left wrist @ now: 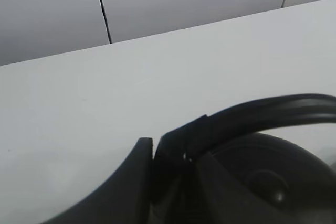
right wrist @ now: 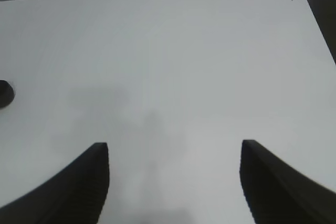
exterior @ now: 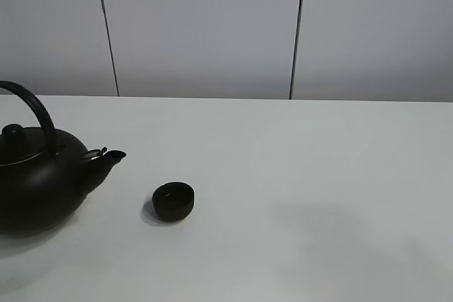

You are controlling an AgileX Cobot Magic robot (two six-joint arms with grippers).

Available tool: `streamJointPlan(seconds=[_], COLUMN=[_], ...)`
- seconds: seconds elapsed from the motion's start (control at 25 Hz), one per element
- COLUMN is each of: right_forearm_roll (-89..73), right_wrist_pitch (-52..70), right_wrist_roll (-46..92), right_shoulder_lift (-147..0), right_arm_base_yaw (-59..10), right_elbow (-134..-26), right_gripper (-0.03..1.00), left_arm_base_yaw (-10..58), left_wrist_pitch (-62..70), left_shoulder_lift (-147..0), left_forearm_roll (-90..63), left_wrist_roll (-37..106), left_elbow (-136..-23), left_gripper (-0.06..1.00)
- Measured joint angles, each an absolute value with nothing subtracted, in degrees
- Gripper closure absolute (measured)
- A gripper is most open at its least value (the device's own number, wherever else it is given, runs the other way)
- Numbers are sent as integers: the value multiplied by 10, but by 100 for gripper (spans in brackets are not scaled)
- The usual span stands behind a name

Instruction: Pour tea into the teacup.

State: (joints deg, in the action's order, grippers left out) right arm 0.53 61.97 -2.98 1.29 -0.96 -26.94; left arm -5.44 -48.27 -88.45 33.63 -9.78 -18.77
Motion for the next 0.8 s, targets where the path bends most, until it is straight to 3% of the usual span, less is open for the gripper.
streamJointPlan(seconds=[0.8], right_forearm_roll=[5], right_wrist_pitch=[620], right_wrist_roll=[-30], right_shoulder_lift=[13], right_arm_base_yaw=[-10], right_elbow=[-269], right_gripper=[48], left_arm_base_yaw=[-54], left_wrist_pitch=[-590], left_shoulder_lift=[-987], left_forearm_roll=[309], left_wrist_roll=[-56], left_elbow=[-188], left_gripper=[80])
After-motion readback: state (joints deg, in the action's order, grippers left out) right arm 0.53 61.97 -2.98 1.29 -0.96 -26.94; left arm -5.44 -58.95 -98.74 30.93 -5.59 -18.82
